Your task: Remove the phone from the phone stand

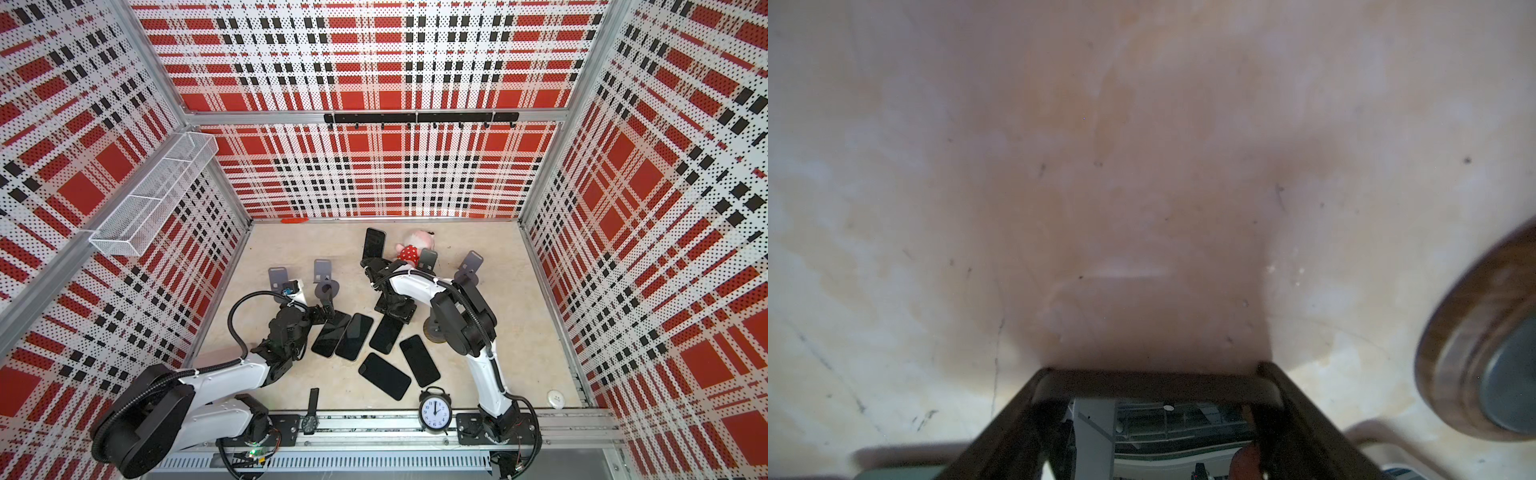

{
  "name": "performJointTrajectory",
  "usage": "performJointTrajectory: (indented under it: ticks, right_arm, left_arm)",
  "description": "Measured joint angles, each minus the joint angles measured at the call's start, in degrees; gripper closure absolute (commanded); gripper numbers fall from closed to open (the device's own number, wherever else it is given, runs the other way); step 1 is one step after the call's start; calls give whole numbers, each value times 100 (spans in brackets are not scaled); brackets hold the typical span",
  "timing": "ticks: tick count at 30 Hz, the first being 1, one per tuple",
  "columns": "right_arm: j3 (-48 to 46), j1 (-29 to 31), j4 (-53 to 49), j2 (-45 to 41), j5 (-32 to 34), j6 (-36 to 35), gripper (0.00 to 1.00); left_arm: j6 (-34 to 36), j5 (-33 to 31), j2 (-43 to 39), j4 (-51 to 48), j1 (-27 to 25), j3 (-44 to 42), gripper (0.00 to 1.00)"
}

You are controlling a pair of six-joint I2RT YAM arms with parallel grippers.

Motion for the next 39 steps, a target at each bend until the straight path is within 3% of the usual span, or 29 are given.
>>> performJointTrajectory:
  ticks: [39]
  right_arm:
    - [-387, -4, 177, -243, -190, 0, 23]
  left_arm:
    - [-15, 24, 15, -7, 37, 0, 2]
